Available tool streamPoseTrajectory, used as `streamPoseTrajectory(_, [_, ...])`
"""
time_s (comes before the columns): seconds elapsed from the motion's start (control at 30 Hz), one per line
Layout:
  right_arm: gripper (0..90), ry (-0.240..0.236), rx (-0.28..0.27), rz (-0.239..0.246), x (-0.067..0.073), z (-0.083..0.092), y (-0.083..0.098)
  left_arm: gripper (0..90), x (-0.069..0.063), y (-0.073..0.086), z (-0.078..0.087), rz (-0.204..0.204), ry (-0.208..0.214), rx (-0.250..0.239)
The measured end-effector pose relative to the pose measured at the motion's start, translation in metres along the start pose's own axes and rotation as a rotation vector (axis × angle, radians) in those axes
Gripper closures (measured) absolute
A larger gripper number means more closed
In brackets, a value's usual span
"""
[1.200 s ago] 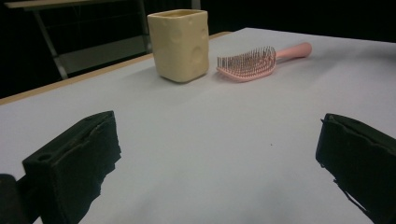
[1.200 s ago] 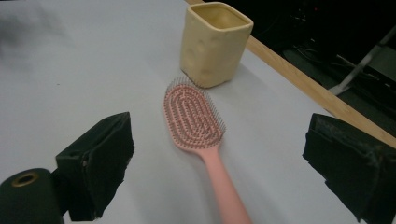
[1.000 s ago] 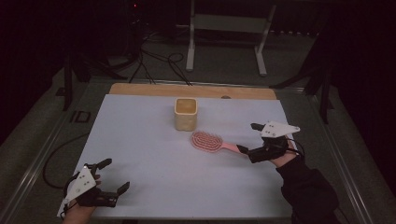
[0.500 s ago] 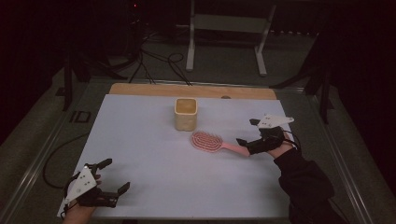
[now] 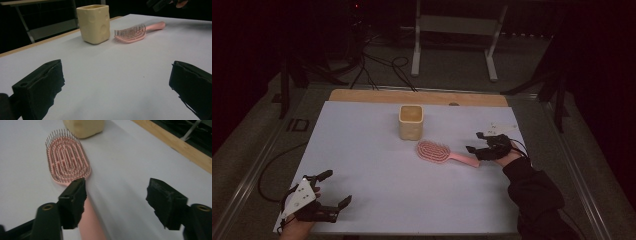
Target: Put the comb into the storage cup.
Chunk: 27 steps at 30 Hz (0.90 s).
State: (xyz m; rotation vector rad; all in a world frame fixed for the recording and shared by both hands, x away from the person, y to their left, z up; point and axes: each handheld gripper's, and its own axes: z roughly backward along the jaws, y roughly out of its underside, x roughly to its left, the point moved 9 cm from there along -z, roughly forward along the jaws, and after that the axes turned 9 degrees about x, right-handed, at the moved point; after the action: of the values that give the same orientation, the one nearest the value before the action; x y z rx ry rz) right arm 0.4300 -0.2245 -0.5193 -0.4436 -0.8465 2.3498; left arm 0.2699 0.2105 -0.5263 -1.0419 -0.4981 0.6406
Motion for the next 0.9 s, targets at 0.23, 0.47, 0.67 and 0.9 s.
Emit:
streamPoseTrajectory(0.23, [40.6,-0.014,0.056,-0.007,-0.004,-0.011,0.010,0.0,0.000,0.001,0.000,-0.002,0.000,0.005])
streamPoseTrajectory(0.47, [58.4,0.007,0.096,-0.013,-0.007,-0.020,0.018,0.0,0.000,0.000,0.000,-0.003,-0.001,0.002])
streamPoseTrajectory(0.67, [71.8,0.020,0.121,-0.002,-0.010,-0.023,0.021,0.0,0.000,0.000,0.000,-0.004,-0.001,0.002])
streamPoseTrajectory(0.9, [86.4,0.006,0.167,0.026,-0.007,-0.028,0.023,0.0,0.000,0.000,0.000,-0.003,0.001,0.004])
